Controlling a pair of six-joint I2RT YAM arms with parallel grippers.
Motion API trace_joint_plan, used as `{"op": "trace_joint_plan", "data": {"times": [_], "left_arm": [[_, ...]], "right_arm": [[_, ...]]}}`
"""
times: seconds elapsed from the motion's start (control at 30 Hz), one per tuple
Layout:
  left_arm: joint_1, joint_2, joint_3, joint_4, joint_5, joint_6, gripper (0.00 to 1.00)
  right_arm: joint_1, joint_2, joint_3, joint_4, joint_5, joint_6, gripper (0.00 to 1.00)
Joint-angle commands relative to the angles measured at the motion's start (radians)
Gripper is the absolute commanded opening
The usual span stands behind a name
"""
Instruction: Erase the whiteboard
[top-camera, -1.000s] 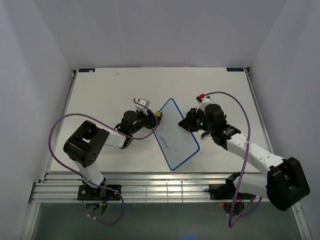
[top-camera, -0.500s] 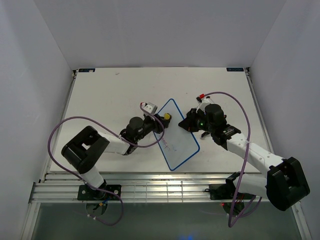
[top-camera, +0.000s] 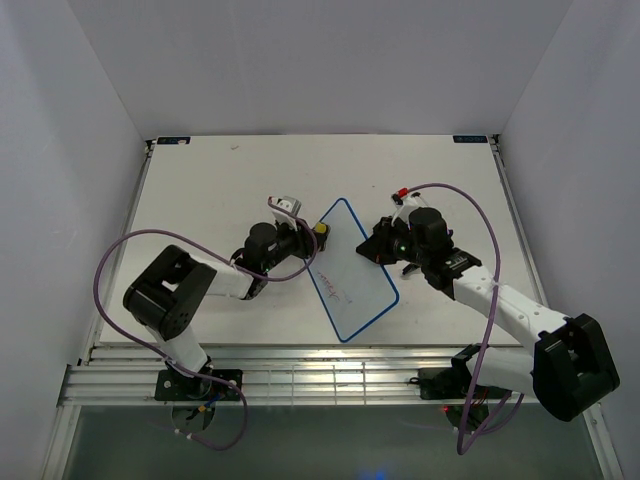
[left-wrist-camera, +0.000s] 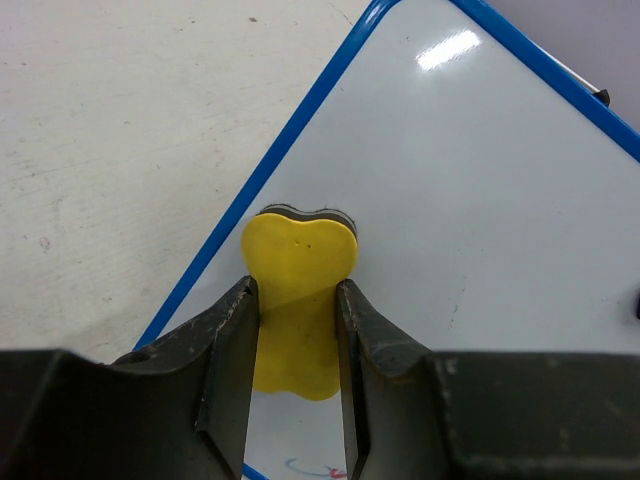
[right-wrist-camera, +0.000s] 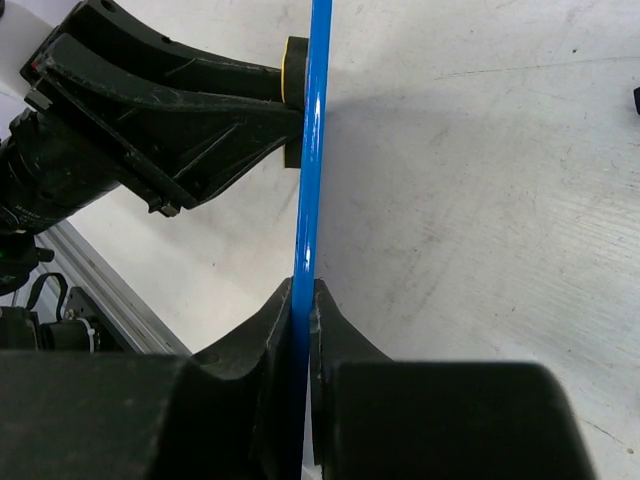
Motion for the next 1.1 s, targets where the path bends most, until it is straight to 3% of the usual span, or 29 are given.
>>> {"op": "trace_joint_plan", "data": {"times": [0.0,0.17,0.47,0.67,1.07], "left_arm": [[-0.011,0.033,0.017,-0.122,-0.007,0.020,0.00],[-0.066,-0.002,-0.041,-0.037,0.019,0.084,0.01],[-0.184,-0.001,-0.209,0.267,0.033,0.087,0.00],[-0.251,0.050,-0.229,0.332,0.013,0.089,0.00],[-0.385,0.111,-0.164,0.296,-0.093,0.153,0.00]], "right_arm": [[0.053,-0.003,0.059,-0.009,-0.206,-0.008,0.08],[0.037,0.058,0.106,0.002,-0.176,0.009,0.08],[-0.003,0.183,0.209,0.034,-0.168,0.044,0.08],[-0.040,0.247,0.280,0.034,-0.191,0.057,0.08],[-0.045,0.298,0.292,0.125,-0.271,0.133,0.08]]}}
